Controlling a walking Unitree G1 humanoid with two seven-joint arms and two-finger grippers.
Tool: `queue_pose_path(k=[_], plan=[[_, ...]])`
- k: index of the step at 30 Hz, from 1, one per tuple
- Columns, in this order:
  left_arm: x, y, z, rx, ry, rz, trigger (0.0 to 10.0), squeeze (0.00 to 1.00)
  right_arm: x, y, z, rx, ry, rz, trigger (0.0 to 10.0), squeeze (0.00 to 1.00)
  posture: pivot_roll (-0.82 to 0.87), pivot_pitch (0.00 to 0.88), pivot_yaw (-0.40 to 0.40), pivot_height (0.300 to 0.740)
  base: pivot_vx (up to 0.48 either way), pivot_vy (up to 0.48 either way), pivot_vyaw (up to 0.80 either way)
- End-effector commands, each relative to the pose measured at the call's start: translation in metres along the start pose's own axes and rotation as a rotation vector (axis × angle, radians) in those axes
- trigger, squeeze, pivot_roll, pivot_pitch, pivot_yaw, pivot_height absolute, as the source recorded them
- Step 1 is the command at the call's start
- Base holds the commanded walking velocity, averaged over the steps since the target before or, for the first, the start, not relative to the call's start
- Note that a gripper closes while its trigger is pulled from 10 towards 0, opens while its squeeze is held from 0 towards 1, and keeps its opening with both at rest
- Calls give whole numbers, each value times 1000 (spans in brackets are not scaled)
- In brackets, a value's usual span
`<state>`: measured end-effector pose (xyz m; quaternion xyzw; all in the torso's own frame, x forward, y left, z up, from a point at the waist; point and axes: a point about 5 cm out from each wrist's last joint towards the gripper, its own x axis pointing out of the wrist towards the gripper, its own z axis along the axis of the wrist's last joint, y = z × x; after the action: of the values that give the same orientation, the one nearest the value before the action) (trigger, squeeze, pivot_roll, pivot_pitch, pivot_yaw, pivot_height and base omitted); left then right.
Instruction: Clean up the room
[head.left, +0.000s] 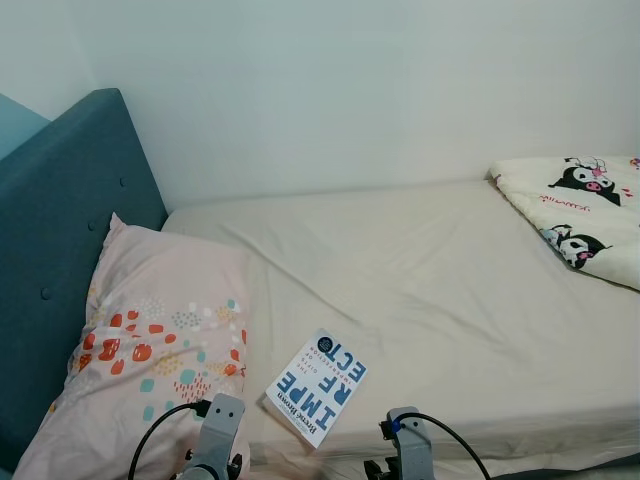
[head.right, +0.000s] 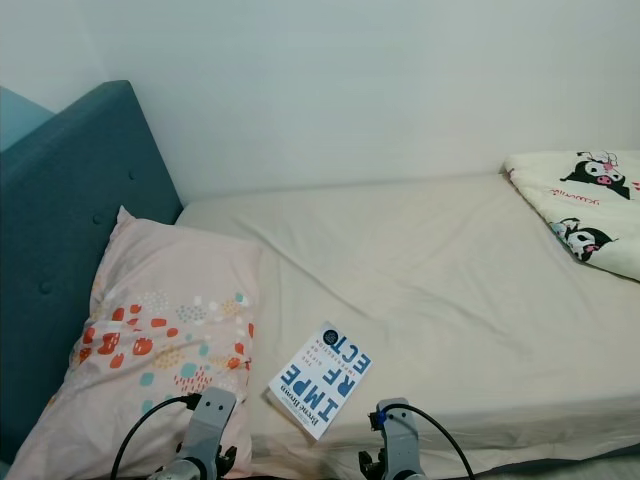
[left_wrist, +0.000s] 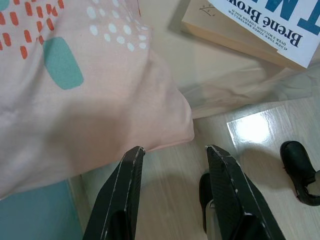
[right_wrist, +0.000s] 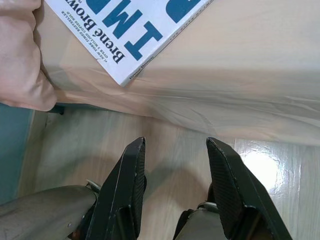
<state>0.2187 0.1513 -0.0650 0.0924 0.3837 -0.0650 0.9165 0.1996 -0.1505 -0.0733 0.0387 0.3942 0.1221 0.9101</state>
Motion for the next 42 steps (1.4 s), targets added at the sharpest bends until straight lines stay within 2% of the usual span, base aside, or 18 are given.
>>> queue_pose_path(k=[1,42], plan=[[0,0,-4,5,24,-4,10000,0,1,2,1,2,-4,5,10000,0,61,0,41,740,0,0,0],[-1,-3,-7,-11,33,-4,10000,0,1,-2,3,-37,7,-9,10000,0,56,0,23,740,0,0,0]])
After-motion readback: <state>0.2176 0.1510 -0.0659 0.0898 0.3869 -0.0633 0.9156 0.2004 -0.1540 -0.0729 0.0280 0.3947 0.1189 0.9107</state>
